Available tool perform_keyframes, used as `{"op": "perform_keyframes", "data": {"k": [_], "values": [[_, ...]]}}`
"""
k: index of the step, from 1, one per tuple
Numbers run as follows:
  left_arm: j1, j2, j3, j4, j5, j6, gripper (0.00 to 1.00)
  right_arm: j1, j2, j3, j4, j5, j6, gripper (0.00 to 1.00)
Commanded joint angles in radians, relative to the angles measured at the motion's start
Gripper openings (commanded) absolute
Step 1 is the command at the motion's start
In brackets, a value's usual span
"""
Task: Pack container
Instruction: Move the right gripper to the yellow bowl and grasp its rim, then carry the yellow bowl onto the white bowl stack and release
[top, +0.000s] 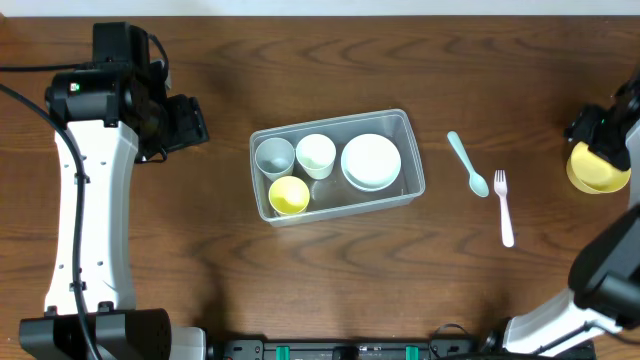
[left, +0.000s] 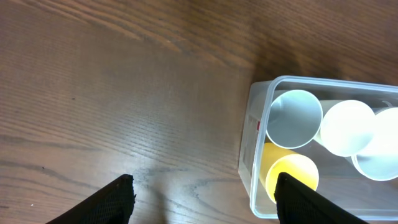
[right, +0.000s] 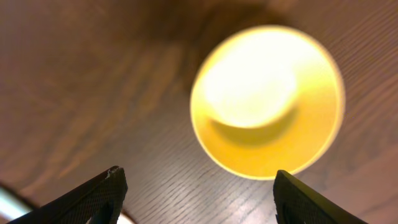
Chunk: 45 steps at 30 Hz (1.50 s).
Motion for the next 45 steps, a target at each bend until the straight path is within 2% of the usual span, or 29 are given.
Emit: {"op": "perform_keyframes", "data": {"k": [1, 4, 7, 15, 17, 19, 26, 32, 36, 39, 45], "values": [[0.004, 0.004, -0.004, -0.009, -0.001, 0.003, 0.73, -0.017, 0.071, -0.003, 0.001, -0.029, 0.003, 0.77], [0.004, 0.004, -0.004, -0.009, -0.001, 0.002, 0.73, -0.016, 0.132, -0.003, -0.003, -0.029, 0.002, 0.78], [0.004, 0.004, -0.004, -0.009, -0.001, 0.002, 0.73, -0.016, 0.169, -0.003, -0.015, -0.043, 0.002, 0.73], [0.004, 0.004, -0.004, -0.009, -0.001, 0.002, 0.73, -0.014, 0.185, -0.003, -0.034, -0.086, 0.002, 0.17], [0.004, 0.004, -0.004, -0.009, -0.001, 0.002, 0.73, -0.014, 0.185, -0.003, -0.038, -0.095, 0.002, 0.06], [0.004, 0.004, -0.004, -0.009, -0.001, 0.002, 0.73, -0.013, 0.183, -0.003, -0.041, -0.111, 0.002, 0.01], [0.004, 0.004, -0.004, -0.009, -0.001, 0.003, 0.73, 0.031, 0.11, 0.004, -0.043, -0.241, -0.051, 0.01], [0.004, 0.004, -0.004, -0.009, -0.001, 0.002, 0.73, 0.168, -0.083, 0.056, -0.042, -0.336, -0.135, 0.01], [0.004, 0.004, -0.004, -0.009, -0.001, 0.002, 0.73, 0.365, -0.229, 0.072, -0.021, -0.324, -0.221, 0.01], [0.004, 0.004, -0.004, -0.009, -0.001, 0.002, 0.73, 0.539, -0.288, 0.072, -0.007, -0.243, -0.265, 0.01], [0.004, 0.004, -0.004, -0.009, -0.001, 0.002, 0.73, 0.848, -0.267, 0.066, -0.017, -0.101, -0.302, 0.01]]}}
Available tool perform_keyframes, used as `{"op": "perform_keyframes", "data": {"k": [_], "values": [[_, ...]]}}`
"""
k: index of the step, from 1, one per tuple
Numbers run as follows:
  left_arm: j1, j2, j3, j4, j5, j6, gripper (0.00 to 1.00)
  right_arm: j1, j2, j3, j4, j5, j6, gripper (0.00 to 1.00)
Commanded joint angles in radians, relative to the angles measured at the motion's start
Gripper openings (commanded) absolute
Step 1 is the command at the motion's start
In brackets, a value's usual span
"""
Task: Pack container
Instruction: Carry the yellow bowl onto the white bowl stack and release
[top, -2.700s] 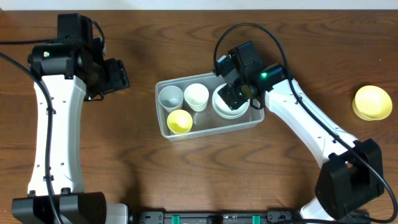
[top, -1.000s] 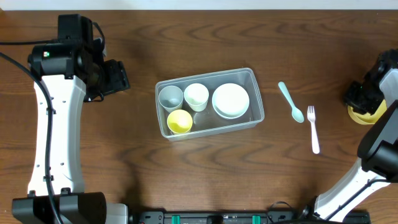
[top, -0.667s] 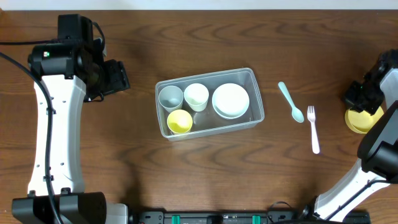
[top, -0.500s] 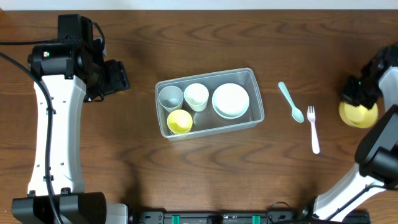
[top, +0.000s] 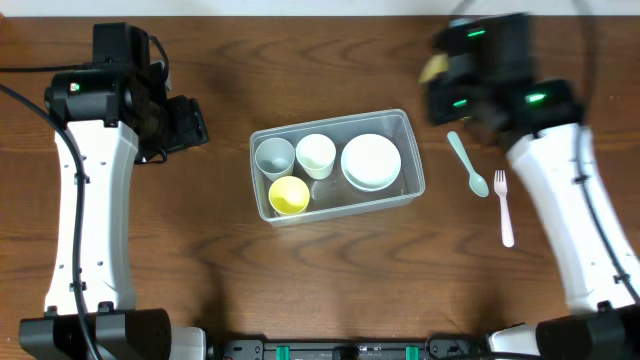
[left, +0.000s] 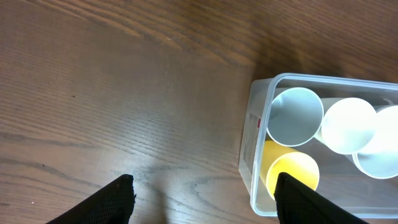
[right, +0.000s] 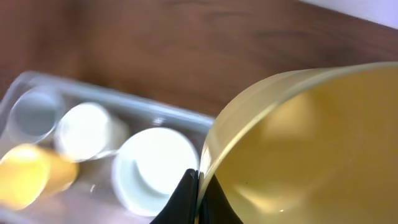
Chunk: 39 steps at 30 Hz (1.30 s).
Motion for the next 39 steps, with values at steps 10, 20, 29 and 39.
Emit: {"op": "perform_keyframes", "data": {"k": [10, 20, 29, 39], "values": [[0.004, 0.004, -0.004, -0.003, -0.001, 0.003, 0.73, 0.257, 0.198, -0.013, -0.04, 0.102, -0.042, 0.01], [0.004, 0.004, -0.004, -0.003, -0.001, 0.003, 0.73, 0.281, 0.276, -0.013, -0.063, 0.102, -0.042, 0.23], [0.004, 0.004, -0.004, -0.004, -0.001, 0.003, 0.73, 0.256, 0.26, -0.013, -0.063, 0.137, 0.011, 0.7], [0.004, 0.004, -0.004, -0.004, -0.001, 0.003, 0.73, 0.036, 0.029, -0.012, -0.087, 0.371, 0.257, 0.8]]}}
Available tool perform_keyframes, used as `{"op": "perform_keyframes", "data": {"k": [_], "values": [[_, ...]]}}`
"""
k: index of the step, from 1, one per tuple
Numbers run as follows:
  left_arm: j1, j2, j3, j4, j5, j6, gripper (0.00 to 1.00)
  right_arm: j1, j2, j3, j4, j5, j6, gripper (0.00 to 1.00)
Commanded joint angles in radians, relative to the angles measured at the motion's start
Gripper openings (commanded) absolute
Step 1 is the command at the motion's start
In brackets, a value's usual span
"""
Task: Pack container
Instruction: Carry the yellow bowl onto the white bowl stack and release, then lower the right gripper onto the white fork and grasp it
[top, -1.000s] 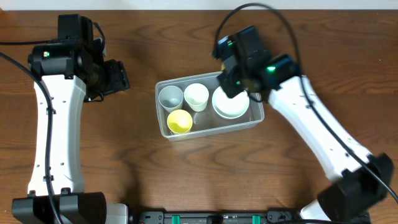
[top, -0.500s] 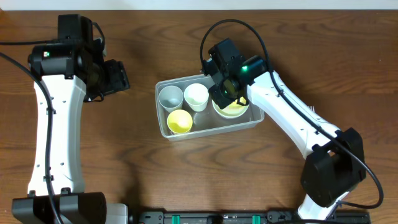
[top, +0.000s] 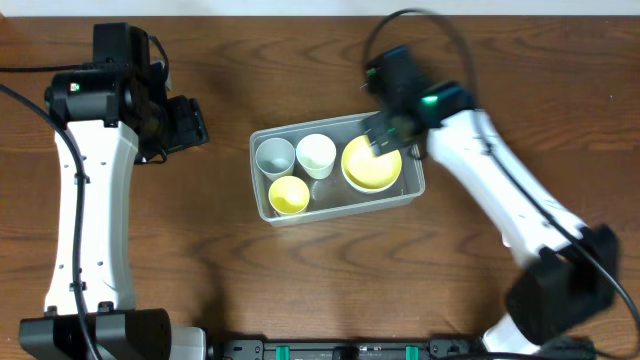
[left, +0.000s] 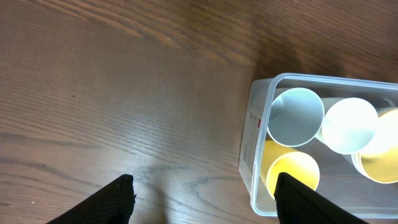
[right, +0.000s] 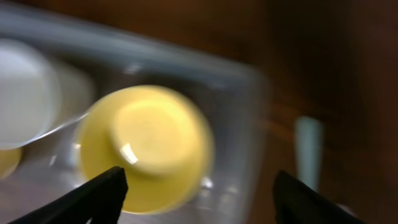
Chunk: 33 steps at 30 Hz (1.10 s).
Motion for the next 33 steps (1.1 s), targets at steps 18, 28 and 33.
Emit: {"op": "perform_keyframes", "data": {"k": [18, 28, 33], "values": [[0.004, 0.004, -0.004, -0.014, -0.001, 0.002, 0.73, -0.618, -0.152, -0.34, -0.06, -0.058, 0.075, 0.97], [0.004, 0.004, -0.004, -0.022, -0.001, 0.002, 0.73, -0.643, -0.086, -0.588, 0.181, -0.061, 0.043, 0.98], [0.004, 0.004, -0.004, -0.021, -0.001, 0.003, 0.73, -0.644, -0.05, -0.624, 0.241, -0.061, 0.042, 0.97]]}}
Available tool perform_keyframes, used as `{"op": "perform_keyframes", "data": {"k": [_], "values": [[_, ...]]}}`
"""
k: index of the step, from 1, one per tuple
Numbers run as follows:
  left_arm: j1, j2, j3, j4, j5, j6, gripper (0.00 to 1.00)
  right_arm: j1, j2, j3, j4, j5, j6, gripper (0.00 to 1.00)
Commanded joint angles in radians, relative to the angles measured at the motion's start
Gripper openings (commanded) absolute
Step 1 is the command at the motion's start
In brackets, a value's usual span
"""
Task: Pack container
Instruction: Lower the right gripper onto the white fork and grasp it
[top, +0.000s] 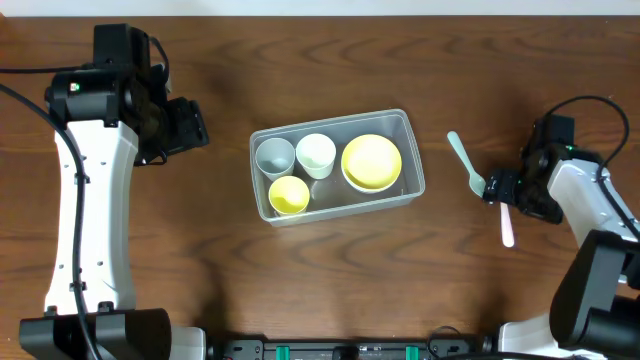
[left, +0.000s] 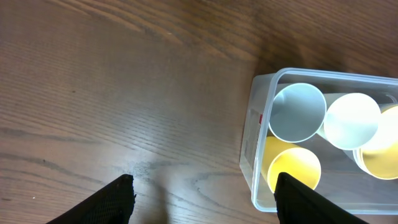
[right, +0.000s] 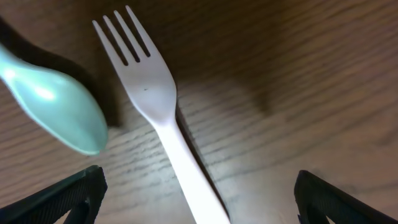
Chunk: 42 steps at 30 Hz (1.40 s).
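A clear plastic container (top: 340, 120) holds a grey-blue cup (top: 274, 156), a white cup (top: 315, 154), a yellow cup (top: 289, 195) and a yellow bowl (top: 371, 163). To its right a teal spoon (top: 466, 163) and a white fork (top: 506, 225) lie on the table. My right gripper (top: 508, 195) is open and low over the fork (right: 161, 118), whose handle runs between the fingers, with the spoon bowl (right: 53, 106) to one side. My left gripper (top: 185, 125) stands open left of the container (left: 256, 155), holding nothing.
The brown wooden table (top: 330, 280) carries nothing else. The left arm (top: 90, 200) stretches along the left side. The right arm (top: 600, 210) reaches in from the lower right, close to the table's right edge.
My right gripper was open over the yellow bowl in the container. It is now at the right, open and low over the white fork. The left arm has not moved.
The yellow bowl stood at the far right with my right gripper open above it. Then the gripper held the bowl near the container's back right corner. Then the bowl lay on the white bowl in the container, let go. Now the gripper is over the fork.
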Motion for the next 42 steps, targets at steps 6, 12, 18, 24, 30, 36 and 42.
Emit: {"op": "perform_keyframes", "data": {"k": [6, 12, 18, 24, 30, 36, 42], "values": [[0.004, 0.004, -0.004, -0.006, -0.009, 0.003, 0.73, -0.005, 0.052, -0.055, 0.088, -0.005, -0.013, 0.96], [0.004, 0.004, -0.004, -0.006, -0.009, 0.003, 0.73, -0.005, 0.062, -0.071, 0.128, -0.005, -0.013, 0.93], [0.004, 0.004, -0.004, -0.007, -0.009, 0.003, 0.73, -0.005, 0.063, -0.105, 0.202, -0.005, -0.013, 0.91], [0.004, 0.004, -0.004, -0.007, -0.009, 0.003, 0.73, -0.004, 0.063, -0.109, 0.2, -0.02, -0.013, 0.82], [0.004, 0.004, -0.004, -0.008, -0.009, 0.003, 0.73, -0.004, 0.063, -0.109, 0.174, -0.02, -0.013, 0.63], [0.004, 0.004, -0.004, -0.008, -0.009, 0.003, 0.73, -0.004, 0.063, -0.109, 0.154, -0.02, -0.013, 0.46], [0.004, 0.004, -0.004, -0.008, -0.009, 0.003, 0.73, -0.004, 0.063, -0.109, 0.141, -0.02, -0.013, 0.29]]}}
